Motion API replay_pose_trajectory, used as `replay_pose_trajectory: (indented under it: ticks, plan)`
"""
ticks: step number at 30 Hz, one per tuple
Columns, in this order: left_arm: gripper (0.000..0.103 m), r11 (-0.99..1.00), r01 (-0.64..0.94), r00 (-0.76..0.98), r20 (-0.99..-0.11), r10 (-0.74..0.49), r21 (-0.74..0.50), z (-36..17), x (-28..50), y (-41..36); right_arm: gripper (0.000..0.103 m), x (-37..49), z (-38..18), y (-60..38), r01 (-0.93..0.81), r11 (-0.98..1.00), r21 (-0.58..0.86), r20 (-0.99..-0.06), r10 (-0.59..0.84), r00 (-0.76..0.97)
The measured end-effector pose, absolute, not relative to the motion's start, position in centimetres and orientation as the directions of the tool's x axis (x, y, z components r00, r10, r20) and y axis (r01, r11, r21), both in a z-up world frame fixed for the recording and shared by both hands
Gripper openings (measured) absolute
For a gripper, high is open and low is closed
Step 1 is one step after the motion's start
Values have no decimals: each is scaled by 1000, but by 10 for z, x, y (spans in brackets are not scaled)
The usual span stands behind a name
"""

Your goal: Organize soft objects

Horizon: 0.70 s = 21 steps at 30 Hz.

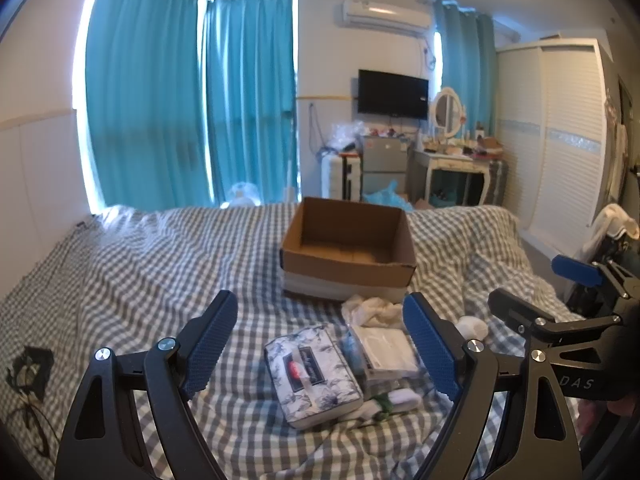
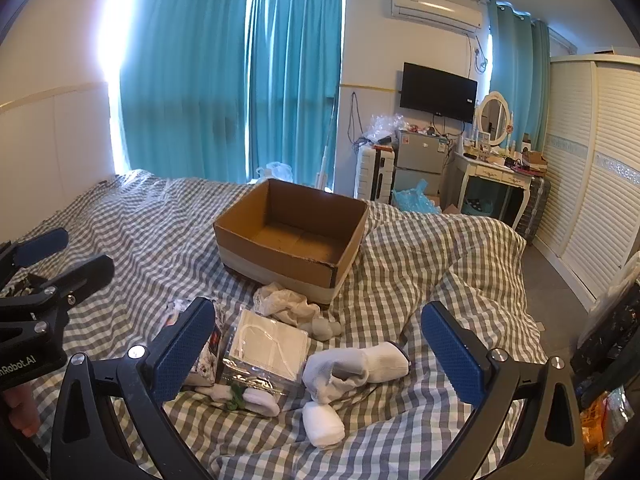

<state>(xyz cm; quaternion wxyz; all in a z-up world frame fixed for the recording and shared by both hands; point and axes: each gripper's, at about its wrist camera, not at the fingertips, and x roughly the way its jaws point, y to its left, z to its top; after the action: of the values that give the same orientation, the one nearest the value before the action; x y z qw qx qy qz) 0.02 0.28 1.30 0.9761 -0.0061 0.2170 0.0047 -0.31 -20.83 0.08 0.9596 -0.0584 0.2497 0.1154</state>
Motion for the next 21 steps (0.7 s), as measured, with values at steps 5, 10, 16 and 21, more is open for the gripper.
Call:
replay_pose_trajectory:
  ticks: [5,10,16,21]
  plan:
    - [86,999,-28,873,-485,38,28,-5,9,0,103,11,-26,-212,-242,968,-67,-595,156,789]
    - [86,999,-30,827,-560,43,33,-36,17,-3,100,36,-85,-208,-252,966,-62,-757,119,643]
    - [86,999,-17,783,-621,42,46,-63,29,-11,61,54,-146,-197,-321,946,-43,-868,123,481]
    - [86,999,-22,757,-653,34,27,-75,39,-10,23,63,-164,-198,-311,949,-54,-903,87,421]
